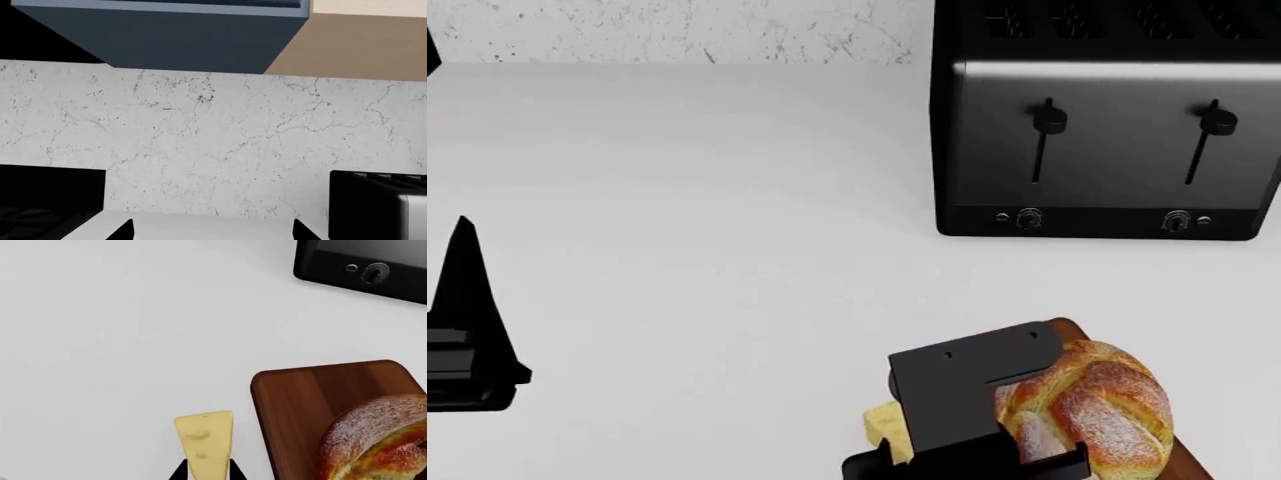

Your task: Pick up the wedge of cheese and place it on the slice of bread to prepare a simple cheese on bread dish.

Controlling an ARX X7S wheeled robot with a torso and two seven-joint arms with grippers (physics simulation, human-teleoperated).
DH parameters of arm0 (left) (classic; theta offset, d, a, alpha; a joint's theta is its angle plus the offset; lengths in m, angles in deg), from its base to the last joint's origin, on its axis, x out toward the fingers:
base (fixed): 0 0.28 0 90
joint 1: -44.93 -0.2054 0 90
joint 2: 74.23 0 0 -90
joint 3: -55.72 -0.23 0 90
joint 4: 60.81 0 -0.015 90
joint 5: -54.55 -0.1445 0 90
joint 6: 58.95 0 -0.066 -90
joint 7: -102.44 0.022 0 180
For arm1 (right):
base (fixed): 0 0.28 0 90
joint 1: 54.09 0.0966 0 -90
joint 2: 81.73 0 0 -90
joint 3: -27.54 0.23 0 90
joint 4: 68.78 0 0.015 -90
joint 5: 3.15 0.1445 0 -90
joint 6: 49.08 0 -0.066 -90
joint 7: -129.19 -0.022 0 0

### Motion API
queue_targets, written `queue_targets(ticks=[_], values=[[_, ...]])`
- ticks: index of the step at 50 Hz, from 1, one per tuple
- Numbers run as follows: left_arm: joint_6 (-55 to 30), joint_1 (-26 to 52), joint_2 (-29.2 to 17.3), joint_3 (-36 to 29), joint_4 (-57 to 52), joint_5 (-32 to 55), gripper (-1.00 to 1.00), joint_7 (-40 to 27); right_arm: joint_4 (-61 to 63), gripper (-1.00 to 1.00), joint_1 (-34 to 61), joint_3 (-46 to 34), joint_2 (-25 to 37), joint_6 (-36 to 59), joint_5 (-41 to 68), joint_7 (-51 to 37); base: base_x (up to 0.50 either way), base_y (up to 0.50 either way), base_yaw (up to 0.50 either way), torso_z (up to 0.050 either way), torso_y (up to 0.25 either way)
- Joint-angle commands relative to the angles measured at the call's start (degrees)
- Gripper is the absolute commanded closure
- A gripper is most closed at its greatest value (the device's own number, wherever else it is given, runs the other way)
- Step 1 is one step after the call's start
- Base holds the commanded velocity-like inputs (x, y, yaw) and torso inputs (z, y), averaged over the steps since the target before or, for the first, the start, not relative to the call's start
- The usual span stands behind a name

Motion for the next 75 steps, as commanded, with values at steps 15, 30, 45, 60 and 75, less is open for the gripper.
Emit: queue_targets(ticks=[15,30,45,60,75], values=[[-0.3,0.2,-0.6,-0.6,-0.1,0.1,-1.00,-0.4,6.0,1.00,9.0,-1.1,0.4,1.5,20.2,-17.8,0.00,0.00,0.00,0.000,0.000],[-2.3,1.0,-1.0,-1.3,0.1,0.3,-1.00,-1.4,6.8,1.00,18.7,-3.5,4.5,-0.5,32.5,-26.9,0.00,0.00,0.00,0.000,0.000],[-2.4,1.1,-1.1,-1.5,0.4,0.5,-1.00,-1.6,7.4,1.00,23.3,-3.6,10.6,-2.9,38.7,-30.4,0.00,0.00,0.00,0.000,0.000],[-2.2,1.1,-1.4,-1.8,0.4,0.3,-1.00,-2.0,7.1,1.00,24.3,-1.7,19.0,-4.4,41.2,-30.6,0.00,0.00,0.00,0.000,0.000],[-2.3,1.2,-1.6,-1.9,0.4,0.5,-1.00,-2.3,6.5,1.00,23.4,-0.4,22.5,-5.6,40.4,-28.6,0.00,0.00,0.00,0.000,0.000]])
